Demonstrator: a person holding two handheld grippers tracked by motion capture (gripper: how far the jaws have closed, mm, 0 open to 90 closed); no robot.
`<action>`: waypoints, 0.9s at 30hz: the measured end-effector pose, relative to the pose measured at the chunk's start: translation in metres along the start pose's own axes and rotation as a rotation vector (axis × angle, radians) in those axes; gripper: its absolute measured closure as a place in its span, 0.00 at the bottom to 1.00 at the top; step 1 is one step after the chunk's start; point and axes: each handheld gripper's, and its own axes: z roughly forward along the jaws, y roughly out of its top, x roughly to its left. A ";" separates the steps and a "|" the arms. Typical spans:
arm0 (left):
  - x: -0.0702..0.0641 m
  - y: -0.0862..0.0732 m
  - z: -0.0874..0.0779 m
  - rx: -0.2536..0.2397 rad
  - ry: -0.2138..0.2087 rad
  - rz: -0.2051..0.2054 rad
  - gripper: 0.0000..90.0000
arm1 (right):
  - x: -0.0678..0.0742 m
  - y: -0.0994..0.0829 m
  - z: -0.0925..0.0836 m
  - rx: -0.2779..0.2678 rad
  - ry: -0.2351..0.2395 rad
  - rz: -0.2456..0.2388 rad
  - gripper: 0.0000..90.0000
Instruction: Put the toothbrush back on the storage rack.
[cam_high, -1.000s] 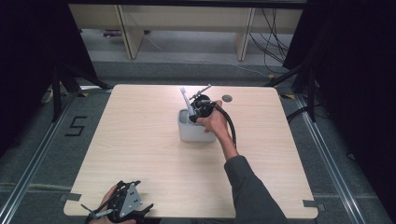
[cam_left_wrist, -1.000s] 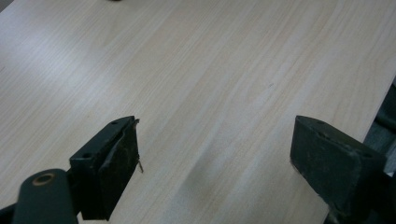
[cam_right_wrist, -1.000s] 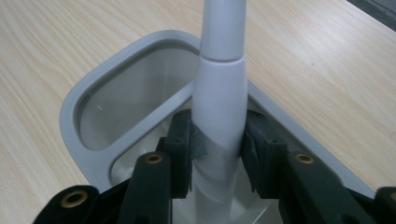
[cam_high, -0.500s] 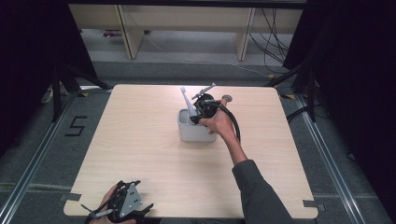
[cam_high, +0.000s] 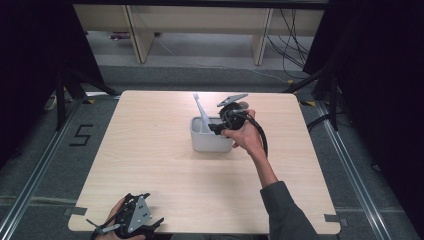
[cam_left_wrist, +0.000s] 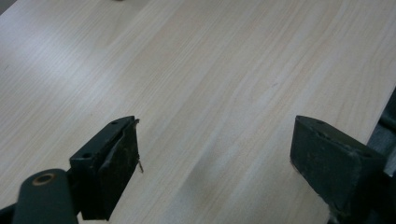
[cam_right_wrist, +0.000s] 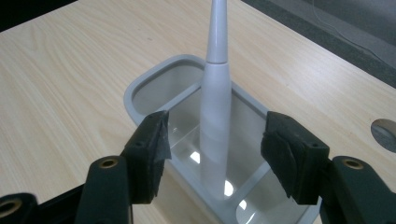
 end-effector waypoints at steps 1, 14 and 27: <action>-0.001 -0.001 0.001 -0.013 0.017 -0.010 0.17 | -0.001 -0.002 -0.001 -0.013 -0.001 -0.015 0.45; 0.001 -0.001 0.001 0.013 0.012 0.011 0.17 | 0.008 -0.022 -0.014 -0.074 -0.001 0.015 0.41; -0.001 -0.001 0.002 -0.004 0.010 -0.004 0.17 | 0.013 -0.041 -0.022 -0.073 0.043 0.005 0.37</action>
